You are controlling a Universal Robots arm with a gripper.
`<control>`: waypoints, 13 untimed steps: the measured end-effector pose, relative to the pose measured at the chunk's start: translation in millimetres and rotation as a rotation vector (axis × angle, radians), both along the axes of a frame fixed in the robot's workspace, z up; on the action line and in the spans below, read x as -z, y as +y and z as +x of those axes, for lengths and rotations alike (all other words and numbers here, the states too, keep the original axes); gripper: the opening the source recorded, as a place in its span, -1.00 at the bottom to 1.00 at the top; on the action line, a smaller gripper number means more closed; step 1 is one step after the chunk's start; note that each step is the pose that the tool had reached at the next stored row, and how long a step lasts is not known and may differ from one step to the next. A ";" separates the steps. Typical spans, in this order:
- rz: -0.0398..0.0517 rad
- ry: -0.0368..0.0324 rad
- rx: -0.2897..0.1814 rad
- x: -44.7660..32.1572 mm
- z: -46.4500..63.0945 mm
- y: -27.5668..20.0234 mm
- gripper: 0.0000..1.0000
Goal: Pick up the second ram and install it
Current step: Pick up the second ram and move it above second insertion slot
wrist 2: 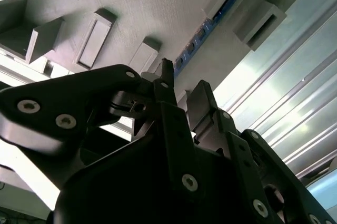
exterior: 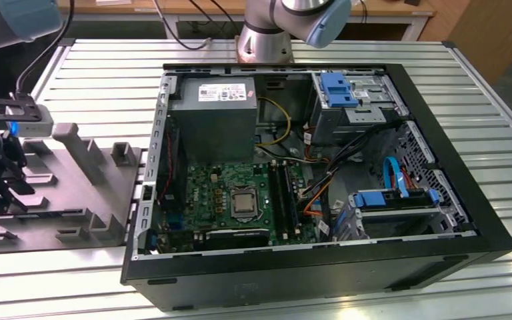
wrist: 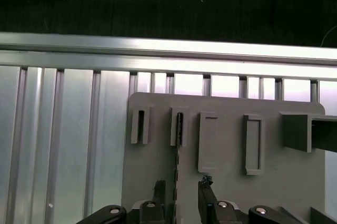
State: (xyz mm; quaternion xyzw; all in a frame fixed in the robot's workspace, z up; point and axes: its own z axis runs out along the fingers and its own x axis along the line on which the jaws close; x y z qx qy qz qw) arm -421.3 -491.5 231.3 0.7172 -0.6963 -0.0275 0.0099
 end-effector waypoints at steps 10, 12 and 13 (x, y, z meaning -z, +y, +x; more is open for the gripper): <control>0.0052 -0.0002 -0.006 11.0 0.1 -0.4 -0.24; 0.0054 -0.0004 -0.007 13.3 0.0 -0.6 -0.24; 0.0054 -0.0006 -0.008 14.6 0.0 -0.7 -0.24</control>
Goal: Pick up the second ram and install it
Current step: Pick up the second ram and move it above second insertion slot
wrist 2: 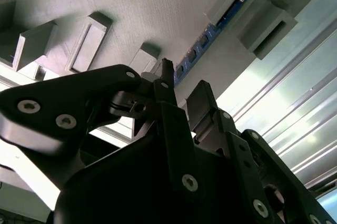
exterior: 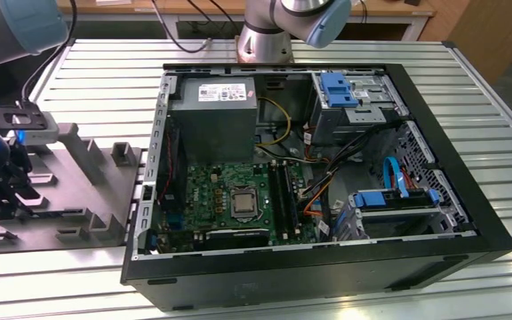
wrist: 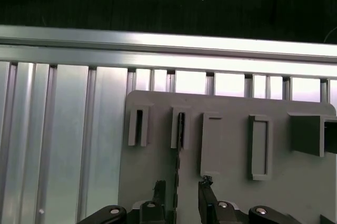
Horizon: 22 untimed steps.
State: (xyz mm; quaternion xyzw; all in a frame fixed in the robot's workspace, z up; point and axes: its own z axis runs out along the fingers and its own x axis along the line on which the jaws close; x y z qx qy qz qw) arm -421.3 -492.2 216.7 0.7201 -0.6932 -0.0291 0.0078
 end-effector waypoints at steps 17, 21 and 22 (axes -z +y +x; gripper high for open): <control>0.0004 -0.0142 -0.021 18.9 -4.6 -0.4 -0.24; 0.0002 -0.0140 -0.021 18.8 -4.6 -0.4 -0.24; 0.0003 -0.0141 -0.021 18.9 -4.6 -0.4 -0.24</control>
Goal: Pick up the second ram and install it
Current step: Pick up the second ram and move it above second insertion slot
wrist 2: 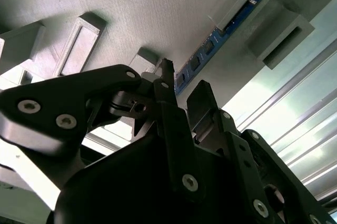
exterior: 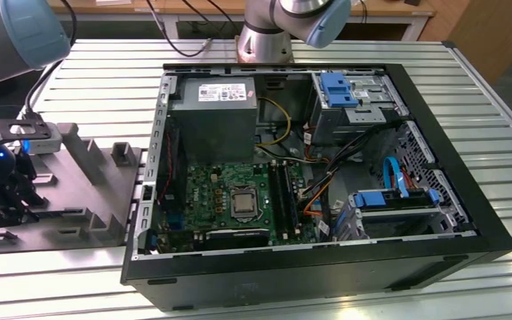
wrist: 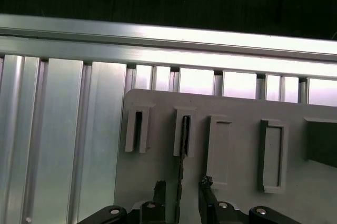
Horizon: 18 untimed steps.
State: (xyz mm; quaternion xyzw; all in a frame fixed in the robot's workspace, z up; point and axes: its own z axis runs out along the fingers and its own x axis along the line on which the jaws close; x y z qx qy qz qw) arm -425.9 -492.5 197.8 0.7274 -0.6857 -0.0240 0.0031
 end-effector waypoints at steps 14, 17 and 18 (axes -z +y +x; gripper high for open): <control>0.0000 0.0000 0.000 0.2 0.0 0.0 -0.41; 0.0003 -0.0003 0.000 0.0 0.0 0.0 -0.41; 0.0003 -0.0004 0.000 -0.2 0.1 0.0 -0.41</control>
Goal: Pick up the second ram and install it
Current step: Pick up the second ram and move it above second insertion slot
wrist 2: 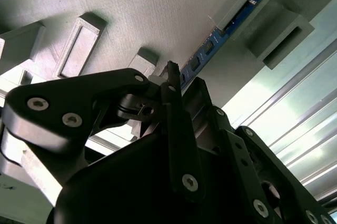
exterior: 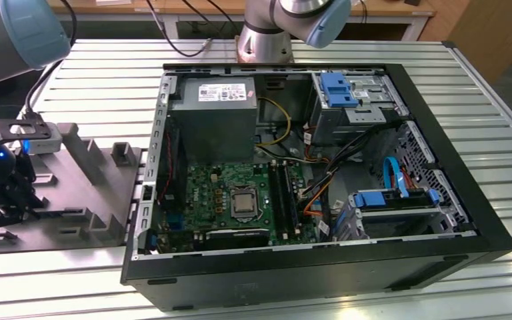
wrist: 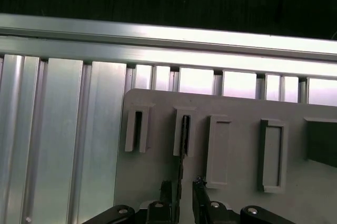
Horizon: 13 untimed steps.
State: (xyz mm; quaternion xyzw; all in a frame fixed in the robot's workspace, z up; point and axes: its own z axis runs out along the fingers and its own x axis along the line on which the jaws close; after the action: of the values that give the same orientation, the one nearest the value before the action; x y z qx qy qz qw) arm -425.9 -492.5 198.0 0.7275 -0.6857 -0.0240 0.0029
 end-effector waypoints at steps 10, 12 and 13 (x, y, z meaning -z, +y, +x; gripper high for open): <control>-0.0002 0.0003 0.000 -0.4 0.2 0.0 -0.41; -0.0002 0.0003 0.000 -0.4 0.2 0.0 -0.41; -0.0002 0.0003 0.000 -0.3 0.3 0.0 -0.41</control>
State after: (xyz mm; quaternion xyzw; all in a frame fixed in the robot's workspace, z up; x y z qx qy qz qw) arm -425.6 -492.5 198.3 0.7275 -0.6857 -0.0241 0.0031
